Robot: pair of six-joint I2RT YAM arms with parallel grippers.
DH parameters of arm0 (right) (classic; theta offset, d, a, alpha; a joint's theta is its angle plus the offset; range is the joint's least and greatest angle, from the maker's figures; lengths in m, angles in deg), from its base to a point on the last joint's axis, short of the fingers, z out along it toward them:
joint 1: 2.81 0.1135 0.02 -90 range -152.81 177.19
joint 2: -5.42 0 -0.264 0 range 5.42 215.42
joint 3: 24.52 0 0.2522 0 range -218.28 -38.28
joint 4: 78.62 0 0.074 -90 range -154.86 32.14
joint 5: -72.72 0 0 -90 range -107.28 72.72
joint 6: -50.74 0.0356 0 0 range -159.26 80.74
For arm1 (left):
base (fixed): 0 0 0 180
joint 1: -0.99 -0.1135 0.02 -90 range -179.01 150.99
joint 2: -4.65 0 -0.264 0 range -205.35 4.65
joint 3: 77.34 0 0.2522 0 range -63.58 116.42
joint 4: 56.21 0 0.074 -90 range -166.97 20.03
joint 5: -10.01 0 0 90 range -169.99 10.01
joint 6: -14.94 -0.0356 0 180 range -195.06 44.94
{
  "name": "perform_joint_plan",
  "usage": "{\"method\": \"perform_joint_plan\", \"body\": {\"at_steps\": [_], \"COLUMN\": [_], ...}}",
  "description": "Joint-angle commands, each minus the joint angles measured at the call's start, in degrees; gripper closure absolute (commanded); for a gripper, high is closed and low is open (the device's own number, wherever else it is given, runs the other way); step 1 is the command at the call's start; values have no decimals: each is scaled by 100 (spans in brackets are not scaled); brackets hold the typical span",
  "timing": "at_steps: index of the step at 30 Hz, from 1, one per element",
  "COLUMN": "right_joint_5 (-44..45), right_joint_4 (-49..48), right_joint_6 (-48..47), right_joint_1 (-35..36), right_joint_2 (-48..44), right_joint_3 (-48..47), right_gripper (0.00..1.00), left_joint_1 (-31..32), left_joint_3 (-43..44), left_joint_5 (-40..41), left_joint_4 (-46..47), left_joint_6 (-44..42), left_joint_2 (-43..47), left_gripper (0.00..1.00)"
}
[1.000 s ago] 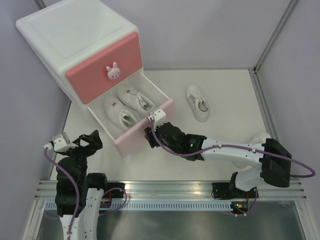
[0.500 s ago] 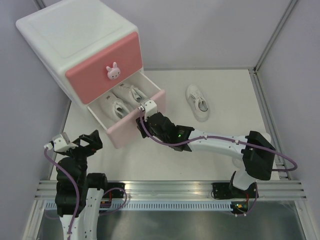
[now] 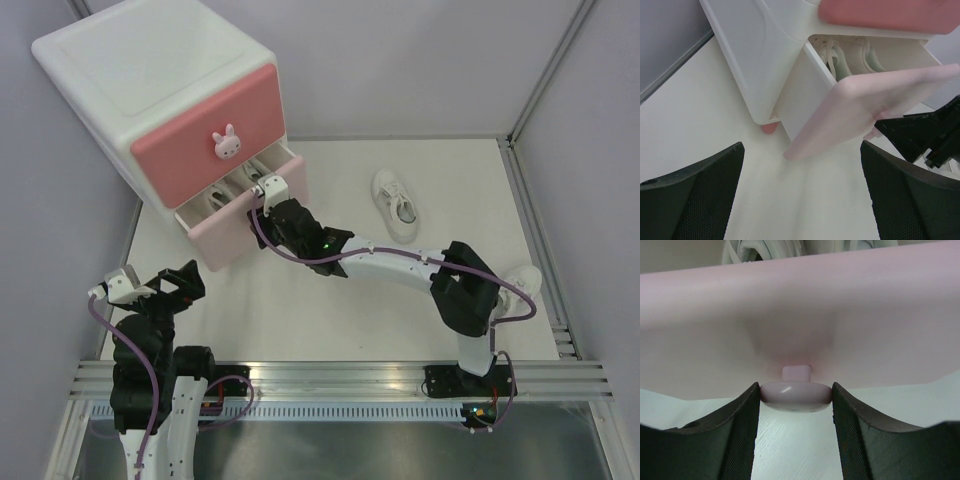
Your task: Place and organize the shoes in the shoe cabinet
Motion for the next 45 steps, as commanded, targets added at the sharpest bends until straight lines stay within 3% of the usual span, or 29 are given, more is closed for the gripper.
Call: {"method": "perform_joint_plan", "body": {"at_steps": [1,9,19,24,35,45], "right_joint_5": [95,24,-81,-230,-538,-855], "right_joint_4": [-1064,-1213,-1301,-1319,-1126,-300], "right_joint_6": [-131,-202,-483,-492,-386,-456], "right_joint_1": [-158,-299,-448,-466,-457,-449], "right_joint_2": [253,1071,1633,1686,703,-27], "right_joint_3": [-764,-1582,-2110,-2260,-1469,-1880], "right_gripper": [82,69,24,7,2,2], "left_joint_1": [-25,-25,-25,-190,-201,-201], "left_joint_3": [117,108,99,99,91,91], "left_joint_5": [67,84,76,84,93,102], "left_joint_4": [70,62,62,62,62,62], "left_joint_6": [-87,-79,-87,-79,-79,-70], "left_joint_2": [469,469,469,469,460,469], "left_gripper": [1,1,1,1,1,1]}}
